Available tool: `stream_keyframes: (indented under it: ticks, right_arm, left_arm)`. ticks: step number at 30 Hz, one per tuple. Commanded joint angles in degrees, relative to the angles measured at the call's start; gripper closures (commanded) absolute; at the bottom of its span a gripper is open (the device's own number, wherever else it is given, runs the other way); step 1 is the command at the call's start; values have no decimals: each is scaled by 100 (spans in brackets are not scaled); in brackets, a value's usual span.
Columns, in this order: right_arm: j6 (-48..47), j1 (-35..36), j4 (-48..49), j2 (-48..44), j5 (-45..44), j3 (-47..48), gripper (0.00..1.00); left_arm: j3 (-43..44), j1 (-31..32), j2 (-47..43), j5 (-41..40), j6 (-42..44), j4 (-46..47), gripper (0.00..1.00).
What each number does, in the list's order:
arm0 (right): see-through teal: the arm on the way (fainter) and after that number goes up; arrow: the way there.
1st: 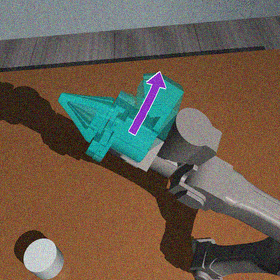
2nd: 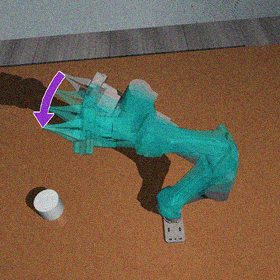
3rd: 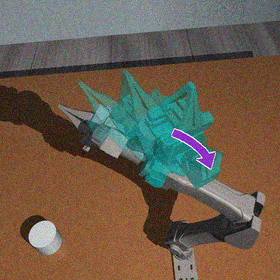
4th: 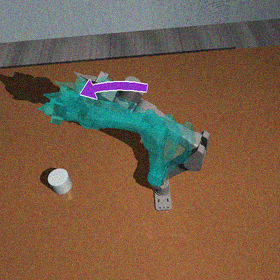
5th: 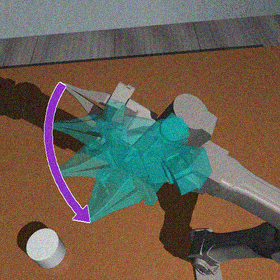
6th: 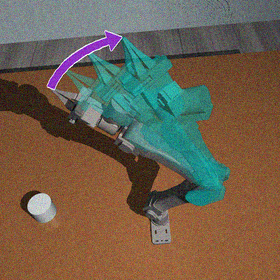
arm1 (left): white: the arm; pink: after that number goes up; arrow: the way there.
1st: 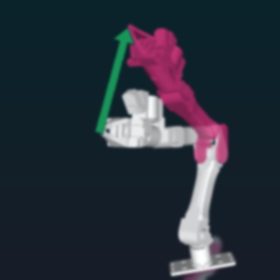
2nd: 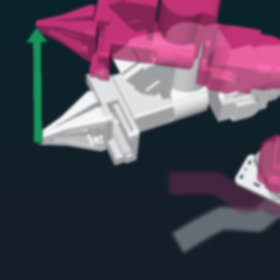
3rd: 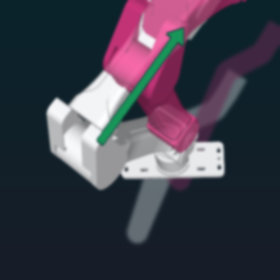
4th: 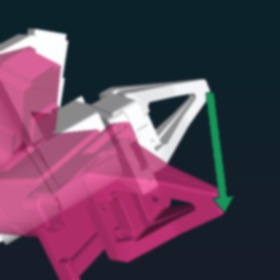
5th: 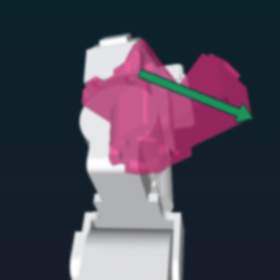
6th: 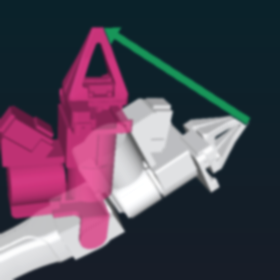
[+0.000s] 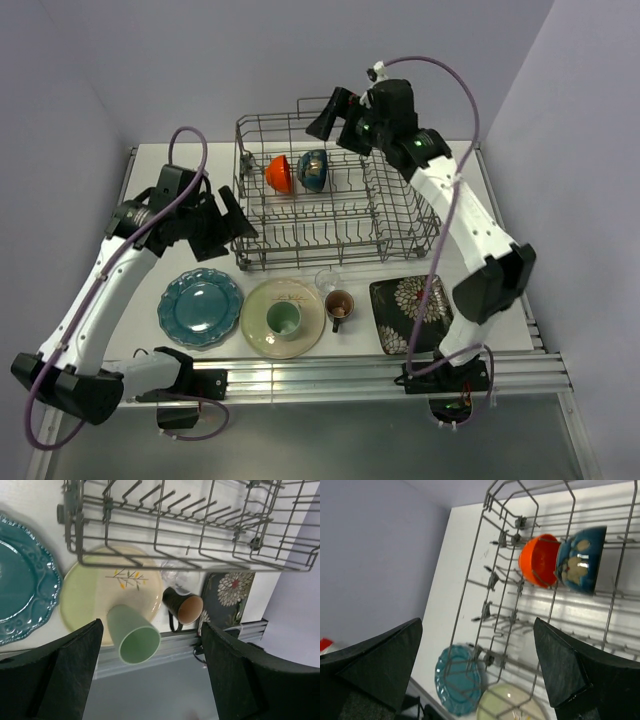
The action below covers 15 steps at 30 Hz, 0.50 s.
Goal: Load the mixed dishes into the dish rack
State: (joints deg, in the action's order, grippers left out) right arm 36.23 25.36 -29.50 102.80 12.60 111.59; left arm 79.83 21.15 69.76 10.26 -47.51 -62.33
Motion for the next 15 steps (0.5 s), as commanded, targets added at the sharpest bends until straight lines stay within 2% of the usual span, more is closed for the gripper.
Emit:
stream_keyframes:
  ticks: [1, 4, 9, 15]
  right_arm:
    - [-142, 74, -399, -637, 197, -804, 0]
    - [-554, 267, -609, -1200, 208, -1385, 0]
    - [-1082, 706, -1128, -2261, -539, -2279, 0]
    - [-995, 882, -1251, -3615, -575, -3536, 0]
  left_arm:
    - [-274, 231, -436, -349, -196, -236, 15]
    - [-740, 381, -743, -481, -443, -201, 15]
    - [-1346, 618, -1252, -700, -777, -201, 16]
    - [-2014, 742, -1745, -482, -1103, -87, 17]
